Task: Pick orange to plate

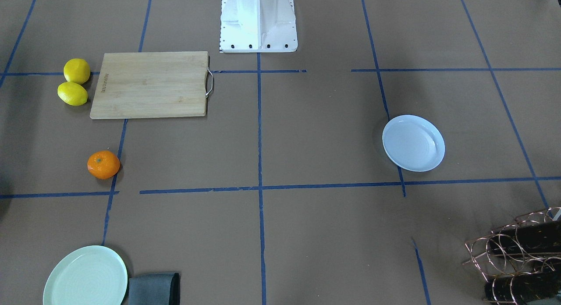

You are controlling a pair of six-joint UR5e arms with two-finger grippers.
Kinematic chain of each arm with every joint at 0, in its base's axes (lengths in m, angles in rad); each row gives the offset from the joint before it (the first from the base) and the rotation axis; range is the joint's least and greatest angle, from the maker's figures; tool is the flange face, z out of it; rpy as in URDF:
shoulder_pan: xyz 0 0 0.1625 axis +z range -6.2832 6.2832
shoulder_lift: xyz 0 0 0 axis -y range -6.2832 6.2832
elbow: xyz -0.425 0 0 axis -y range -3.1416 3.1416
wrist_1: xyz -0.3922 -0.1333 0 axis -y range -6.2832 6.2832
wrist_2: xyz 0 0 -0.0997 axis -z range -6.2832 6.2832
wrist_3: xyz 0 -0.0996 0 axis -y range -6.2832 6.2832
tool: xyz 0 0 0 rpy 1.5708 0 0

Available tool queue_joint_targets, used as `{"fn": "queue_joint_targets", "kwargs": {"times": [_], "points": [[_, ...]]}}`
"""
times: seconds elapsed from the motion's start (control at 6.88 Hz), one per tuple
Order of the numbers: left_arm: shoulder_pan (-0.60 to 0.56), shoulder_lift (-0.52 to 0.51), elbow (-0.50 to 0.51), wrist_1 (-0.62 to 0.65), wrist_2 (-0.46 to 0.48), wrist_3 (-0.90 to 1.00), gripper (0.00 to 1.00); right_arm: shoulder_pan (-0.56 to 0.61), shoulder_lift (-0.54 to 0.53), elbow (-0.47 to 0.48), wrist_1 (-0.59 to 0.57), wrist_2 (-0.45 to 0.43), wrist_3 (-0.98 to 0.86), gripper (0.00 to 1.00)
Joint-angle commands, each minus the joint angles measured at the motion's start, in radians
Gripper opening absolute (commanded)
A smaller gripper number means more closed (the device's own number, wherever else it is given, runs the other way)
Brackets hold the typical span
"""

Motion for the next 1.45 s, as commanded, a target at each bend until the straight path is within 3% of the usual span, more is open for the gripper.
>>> {"fn": "queue_joint_targets", "kwargs": {"times": [0.0,0.29,0.58,0.73,0.87,1.02,1.16,1.31], "points": [[0.002,0.018,-0.006,-0.004,-0.004,0.014,1.00,0.000,-0.015,0.000,0.002,-0.001,0.001,1.00],[0.058,0.015,-0.016,-0.096,-0.100,0.002,1.00,-0.001,-0.013,0.003,0.004,0.001,0.001,1.00],[0.163,0.014,0.017,-0.189,-0.100,-0.105,1.00,-0.002,-0.015,0.000,0.005,0.028,-0.002,1.00],[0.268,0.012,0.028,-0.307,-0.093,-0.337,1.00,-0.002,-0.015,0.006,0.007,0.028,-0.002,1.00],[0.372,0.010,0.069,-0.490,-0.090,-0.643,1.00,-0.007,-0.015,0.003,0.007,0.028,-0.003,1.00],[0.482,0.006,0.116,-0.667,-0.068,-0.825,1.00,-0.008,-0.014,0.005,0.007,0.028,-0.002,1.00],[0.559,-0.009,0.147,-0.720,0.040,-0.932,1.00,-0.008,-0.013,0.002,0.007,0.028,-0.003,1.00],[0.580,-0.025,0.176,-0.719,0.086,-0.955,0.99,-0.011,-0.013,0.002,0.007,0.028,-0.003,1.00]]}}
